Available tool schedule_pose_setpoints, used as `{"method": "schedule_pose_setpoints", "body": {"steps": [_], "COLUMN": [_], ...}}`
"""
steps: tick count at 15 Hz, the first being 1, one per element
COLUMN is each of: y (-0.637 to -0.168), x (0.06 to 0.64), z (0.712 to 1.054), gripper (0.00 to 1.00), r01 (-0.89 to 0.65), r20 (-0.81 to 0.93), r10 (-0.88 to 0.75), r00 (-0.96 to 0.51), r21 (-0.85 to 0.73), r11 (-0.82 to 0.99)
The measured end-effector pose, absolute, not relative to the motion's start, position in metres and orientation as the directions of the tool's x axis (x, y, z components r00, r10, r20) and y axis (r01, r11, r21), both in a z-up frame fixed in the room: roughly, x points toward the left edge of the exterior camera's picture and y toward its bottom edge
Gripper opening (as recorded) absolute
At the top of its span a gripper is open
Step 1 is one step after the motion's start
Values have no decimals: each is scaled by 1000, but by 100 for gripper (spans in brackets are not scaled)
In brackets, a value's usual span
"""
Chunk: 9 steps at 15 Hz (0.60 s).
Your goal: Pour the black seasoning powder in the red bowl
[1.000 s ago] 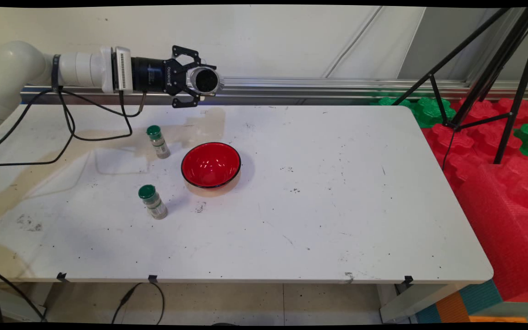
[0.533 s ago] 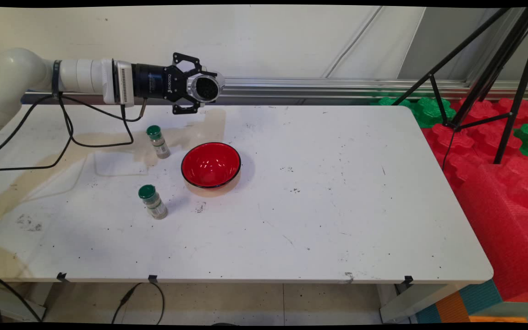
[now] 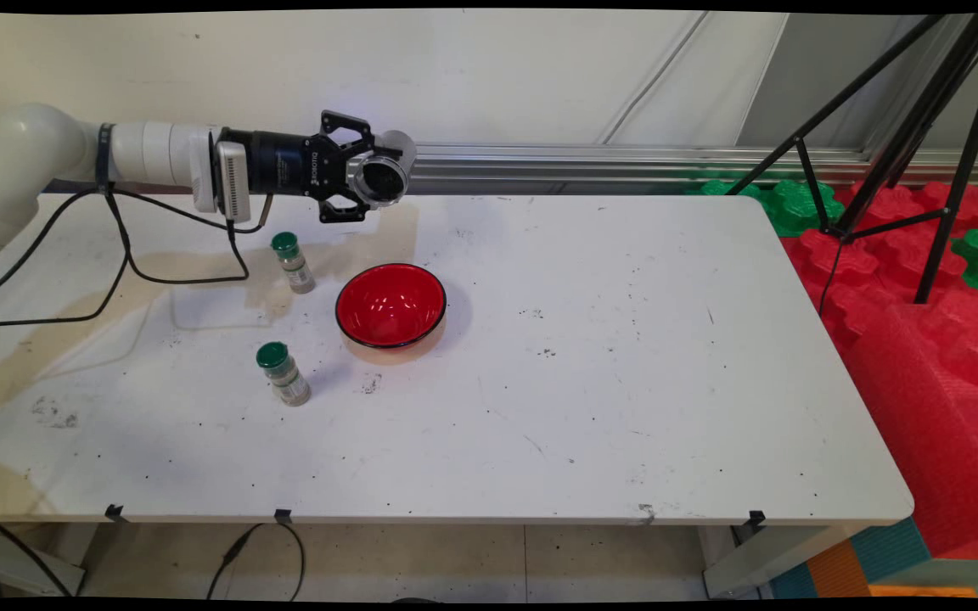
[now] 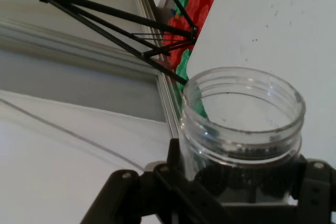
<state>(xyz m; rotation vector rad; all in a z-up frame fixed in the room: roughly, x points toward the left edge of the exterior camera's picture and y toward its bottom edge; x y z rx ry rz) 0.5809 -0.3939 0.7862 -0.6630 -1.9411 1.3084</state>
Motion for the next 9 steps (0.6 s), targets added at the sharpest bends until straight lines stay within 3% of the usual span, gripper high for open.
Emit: {"method": "schedule_pose_setpoints", "body": {"steps": [9], "y": [-382], "x": [577], "z": [782], "gripper": [0], "r01": [118], "r20": [123], "r10": [773], "r00": [-623], "r21": [-961], "r11": [248]}}
